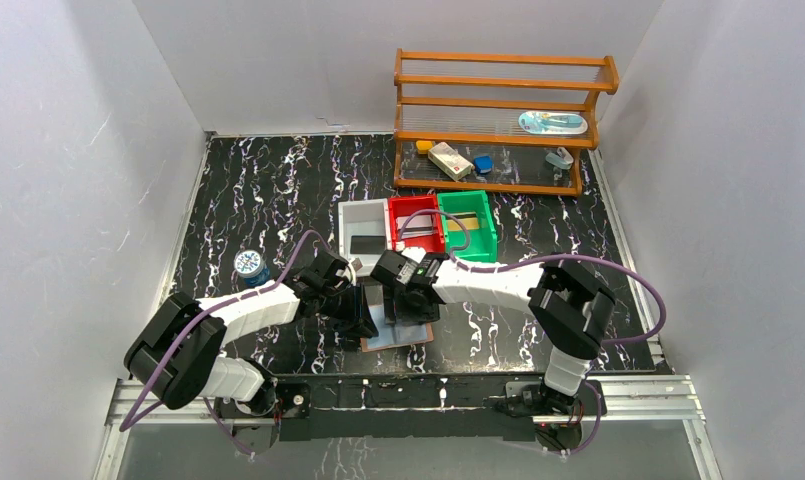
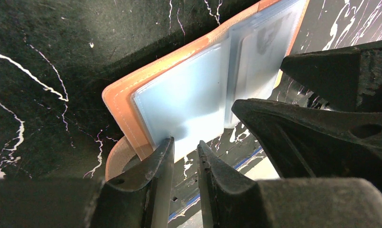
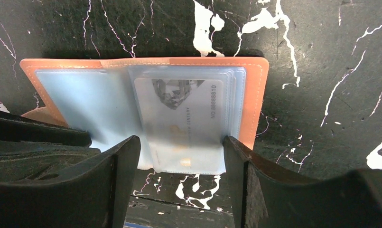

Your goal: Take the credit cards out of the card holder

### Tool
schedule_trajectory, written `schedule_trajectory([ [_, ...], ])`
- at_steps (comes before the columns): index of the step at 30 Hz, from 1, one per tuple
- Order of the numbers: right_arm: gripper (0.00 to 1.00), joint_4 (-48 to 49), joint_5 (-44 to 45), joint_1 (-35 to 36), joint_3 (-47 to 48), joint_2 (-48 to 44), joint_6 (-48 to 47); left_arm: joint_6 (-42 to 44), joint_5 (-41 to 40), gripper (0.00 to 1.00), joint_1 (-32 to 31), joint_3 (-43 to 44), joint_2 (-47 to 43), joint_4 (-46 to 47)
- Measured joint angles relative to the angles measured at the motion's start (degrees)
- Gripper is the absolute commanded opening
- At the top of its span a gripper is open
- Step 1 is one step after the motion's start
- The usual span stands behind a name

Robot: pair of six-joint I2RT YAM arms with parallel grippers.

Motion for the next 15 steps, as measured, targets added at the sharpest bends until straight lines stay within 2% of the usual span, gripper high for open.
schedule_trajectory([
  [3,0.77,0.00,-0.11,0.00,0.02,0.13,0.00,0.00,0.02,0.24,0.00,0.02,0.04,0.00],
  [7,0.62,0.09,-0.46,-0.07,-0.04,0.35,-0.31,0.02,0.07,0.24,0.00,0.07,0.09,-0.02],
  [15,0.60,2.86,-2.69,-0.44,-1.25,-2.99,-1.11,0.02,0.81,0.24,0.00,0.66,1.16,-0.04],
])
